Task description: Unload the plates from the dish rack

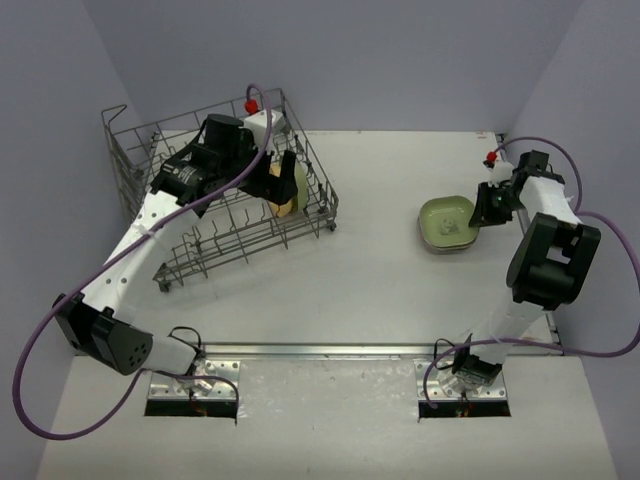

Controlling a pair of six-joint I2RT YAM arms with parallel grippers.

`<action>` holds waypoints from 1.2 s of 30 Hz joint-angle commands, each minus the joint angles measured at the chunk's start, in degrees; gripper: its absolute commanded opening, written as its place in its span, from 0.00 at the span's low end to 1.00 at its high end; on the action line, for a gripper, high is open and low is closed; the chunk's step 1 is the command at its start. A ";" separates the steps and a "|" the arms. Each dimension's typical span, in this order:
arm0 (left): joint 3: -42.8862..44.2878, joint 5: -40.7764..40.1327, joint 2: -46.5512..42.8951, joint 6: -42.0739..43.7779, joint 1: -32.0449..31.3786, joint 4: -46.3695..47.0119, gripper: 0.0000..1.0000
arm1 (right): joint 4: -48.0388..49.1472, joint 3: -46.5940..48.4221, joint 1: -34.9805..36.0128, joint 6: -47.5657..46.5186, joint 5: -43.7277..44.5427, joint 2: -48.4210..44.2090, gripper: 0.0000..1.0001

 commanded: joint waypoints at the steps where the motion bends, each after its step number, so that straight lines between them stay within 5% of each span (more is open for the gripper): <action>1: -1.14 1.43 -1.82 -1.73 0.69 2.72 1.00 | 2.14 2.39 0.12 -1.64 -0.57 -1.18 0.28; 4: -0.45 0.12 -1.27 -4.12 1.86 3.33 1.00 | 2.86 1.27 0.30 -2.30 -0.42 -4.03 0.69; 7: 0.57 0.89 -0.75 -5.41 3.74 3.57 1.00 | 3.99 0.50 0.89 -2.28 -0.01 -7.24 0.86; 13: 0.69 7.29 1.86 -11.96 10.74 4.75 0.99 | 1.36 4.98 2.99 0.63 -1.83 -14.04 0.88; 17: -2.06 13.51 3.85 -16.56 14.68 10.17 0.77 | -0.31 6.13 5.04 3.18 -3.48 -18.46 0.88; 27: -12.54 18.79 7.49 -22.14 17.00 28.19 0.50 | -1.71 -0.05 9.08 5.70 -5.06 -27.91 0.91; 36: -21.27 18.36 12.38 -17.85 17.00 40.22 0.49 | -2.78 -2.65 9.35 6.78 -6.50 -30.12 0.92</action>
